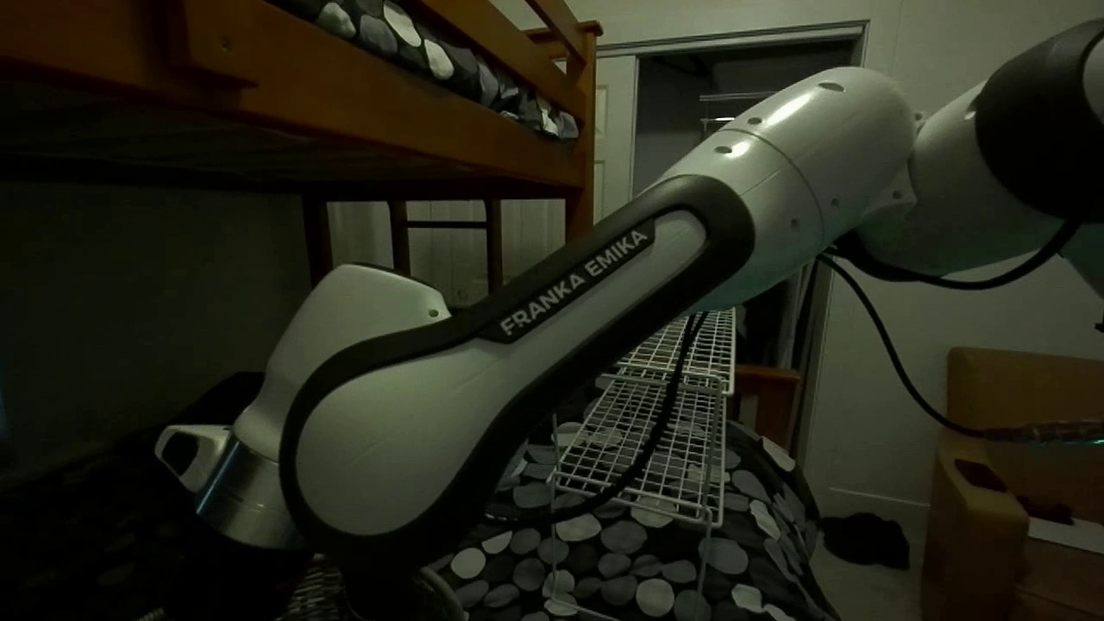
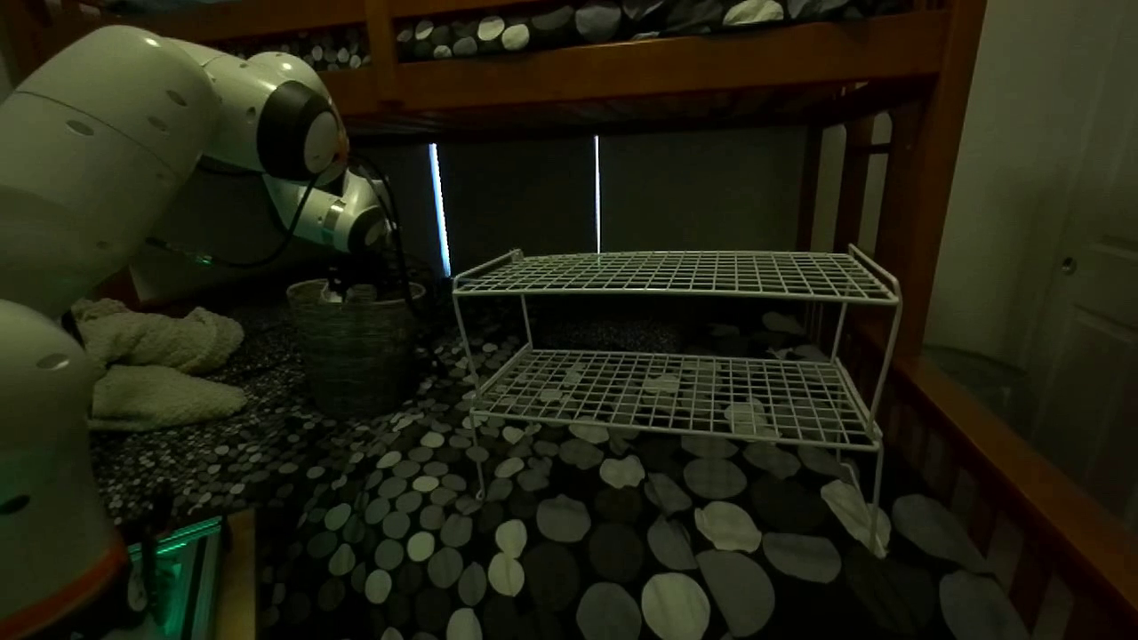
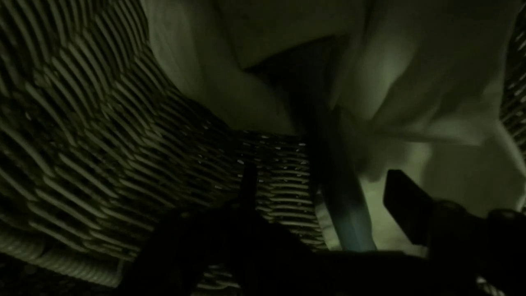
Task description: Remove the lint roller from the basket and put it on the top shelf of the rack
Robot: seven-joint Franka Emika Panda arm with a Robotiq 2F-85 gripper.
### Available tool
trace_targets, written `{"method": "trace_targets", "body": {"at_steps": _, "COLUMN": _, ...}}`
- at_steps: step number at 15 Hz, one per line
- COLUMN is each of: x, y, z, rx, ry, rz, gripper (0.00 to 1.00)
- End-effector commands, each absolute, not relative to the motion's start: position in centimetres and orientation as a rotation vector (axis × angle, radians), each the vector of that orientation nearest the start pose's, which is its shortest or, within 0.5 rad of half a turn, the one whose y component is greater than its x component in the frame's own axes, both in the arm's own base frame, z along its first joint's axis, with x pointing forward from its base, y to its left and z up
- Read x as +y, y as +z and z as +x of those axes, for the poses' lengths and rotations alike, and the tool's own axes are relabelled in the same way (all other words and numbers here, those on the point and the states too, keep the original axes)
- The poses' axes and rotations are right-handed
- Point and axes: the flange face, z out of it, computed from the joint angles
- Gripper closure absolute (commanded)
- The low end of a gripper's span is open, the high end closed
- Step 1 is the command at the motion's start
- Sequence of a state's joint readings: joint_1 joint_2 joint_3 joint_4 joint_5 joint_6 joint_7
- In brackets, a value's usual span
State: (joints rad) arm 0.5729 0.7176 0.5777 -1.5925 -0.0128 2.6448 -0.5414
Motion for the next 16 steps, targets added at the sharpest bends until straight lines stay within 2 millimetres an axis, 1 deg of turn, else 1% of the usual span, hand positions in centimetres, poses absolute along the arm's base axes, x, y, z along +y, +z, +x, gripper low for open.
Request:
{"method": "trace_targets", "body": {"at_steps": 1, "x": 65.3, "y": 30.0, "z": 36.3, "rx": -1.859, "ry": -0.375, "rz": -1.867, "gripper": 0.39}}
{"method": "trace_targets", "body": {"at_steps": 2, "x": 65.5, "y": 29.7, "z": 36.2, "rx": -1.870, "ry": -0.361, "rz": -1.856, "gripper": 0.52}}
{"method": "trace_targets", "body": {"at_steps": 4, "x": 65.8, "y": 29.5, "z": 35.9, "rx": -1.884, "ry": -0.343, "rz": -1.844, "gripper": 0.70}}
{"method": "trace_targets", "body": {"at_steps": 5, "x": 65.8, "y": 29.7, "z": 36.0, "rx": -1.888, "ry": -0.340, "rz": -1.842, "gripper": 0.77}}
{"method": "trace_targets", "body": {"at_steps": 6, "x": 65.6, "y": 30.1, "z": 36.0, "rx": -1.891, "ry": -0.354, "rz": -1.852, "gripper": 0.86}}
{"method": "trace_targets", "body": {"at_steps": 7, "x": 65.4, "y": 30.7, "z": 36.2, "rx": -1.895, "ry": -0.369, "rz": -1.859, "gripper": 0.92}}
{"method": "trace_targets", "body": {"at_steps": 8, "x": 64.9, "y": 31.6, "z": 36.2, "rx": -1.898, "ry": -0.395, "rz": -1.874, "gripper": 0.95}}
{"method": "trace_targets", "body": {"at_steps": 9, "x": 64.6, "y": 32.3, "z": 36.3, "rx": -1.897, "ry": -0.419, "rz": -1.882, "gripper": 0.93}}
{"method": "trace_targets", "body": {"at_steps": 10, "x": 64.0, "y": 33.6, "z": 36.3, "rx": -1.891, "ry": -0.451, "rz": -1.895, "gripper": 0.94}}
{"method": "trace_targets", "body": {"at_steps": 12, "x": 63.3, "y": 36.1, "z": 36.0, "rx": -1.861, "ry": -0.526, "rz": -1.898, "gripper": 0.94}}
{"method": "trace_targets", "body": {"at_steps": 14, "x": 62.2, "y": 39.9, "z": 34.7, "rx": -1.823, "ry": -0.627, "rz": -1.903, "gripper": 0.94}}
{"method": "trace_targets", "body": {"at_steps": 15, "x": 61.7, "y": 41.3, "z": 34.0, "rx": -1.792, "ry": -0.674, "rz": -1.905, "gripper": 0.94}}
{"method": "trace_targets", "body": {"at_steps": 16, "x": 60.6, "y": 42.9, "z": 33.4, "rx": -1.755, "ry": -0.734, "rz": -1.940, "gripper": 0.94}}
